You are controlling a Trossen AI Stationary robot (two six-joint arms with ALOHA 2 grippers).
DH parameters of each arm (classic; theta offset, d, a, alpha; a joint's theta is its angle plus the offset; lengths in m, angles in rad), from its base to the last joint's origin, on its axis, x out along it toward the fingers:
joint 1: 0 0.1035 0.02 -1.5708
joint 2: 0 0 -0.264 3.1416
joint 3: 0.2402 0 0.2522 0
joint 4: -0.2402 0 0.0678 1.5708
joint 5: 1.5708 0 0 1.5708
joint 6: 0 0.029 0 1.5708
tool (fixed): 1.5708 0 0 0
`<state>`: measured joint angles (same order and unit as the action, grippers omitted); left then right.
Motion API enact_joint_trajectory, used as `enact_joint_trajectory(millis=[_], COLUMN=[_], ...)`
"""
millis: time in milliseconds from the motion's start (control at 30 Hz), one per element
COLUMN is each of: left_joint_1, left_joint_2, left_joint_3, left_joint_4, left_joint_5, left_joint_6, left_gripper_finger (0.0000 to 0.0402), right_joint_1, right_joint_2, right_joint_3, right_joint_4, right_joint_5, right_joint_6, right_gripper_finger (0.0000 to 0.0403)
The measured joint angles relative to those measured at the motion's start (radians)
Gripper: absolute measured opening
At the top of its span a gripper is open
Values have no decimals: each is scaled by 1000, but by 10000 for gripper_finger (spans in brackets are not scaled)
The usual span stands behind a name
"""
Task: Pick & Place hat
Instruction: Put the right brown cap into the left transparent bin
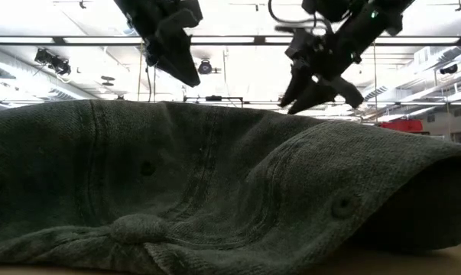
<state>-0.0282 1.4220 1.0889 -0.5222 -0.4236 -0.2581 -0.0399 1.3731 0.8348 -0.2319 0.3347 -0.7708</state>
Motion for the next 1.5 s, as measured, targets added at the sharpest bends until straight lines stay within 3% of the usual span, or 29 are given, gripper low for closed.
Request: enact_joint_trajectory(millis=[200, 400, 533, 733, 867, 1267, 1500], left_joint_1=[-67, -172, -276, -457, -522, -530, -529], left_joint_2=[-26, -53, -36, 36, 104, 215, 223], left_joint_3=[-1, -1, 0, -1, 0, 0, 0], left_joint_4=[-192, -369, -421, -437, -400, -468, -474], left_joint_5=[18, 259, 298, 298, 285, 236, 233], left_joint_6=[-75, -283, -406, -495, -548, -535, -557], left_gripper_finger=[124, 124, 124, 124, 124, 204, 206], right_joint_1=[151, 251, 284, 301, 300, 300, 300], right_joint_2=[0, 0, 0, 0, 0, 0, 0], right_joint_3=[45, 45, 33, 32, 31, 31, 31], right_joint_4=[1, 105, 150, 155, 167, 158, 157], right_joint_5=[2, -85, -93, -92, -92, -92, -92], right_joint_6=[253, 502, 619, 631, 610, 606, 606], right_gripper_finger=[155, 155, 155, 155, 156, 155, 155])
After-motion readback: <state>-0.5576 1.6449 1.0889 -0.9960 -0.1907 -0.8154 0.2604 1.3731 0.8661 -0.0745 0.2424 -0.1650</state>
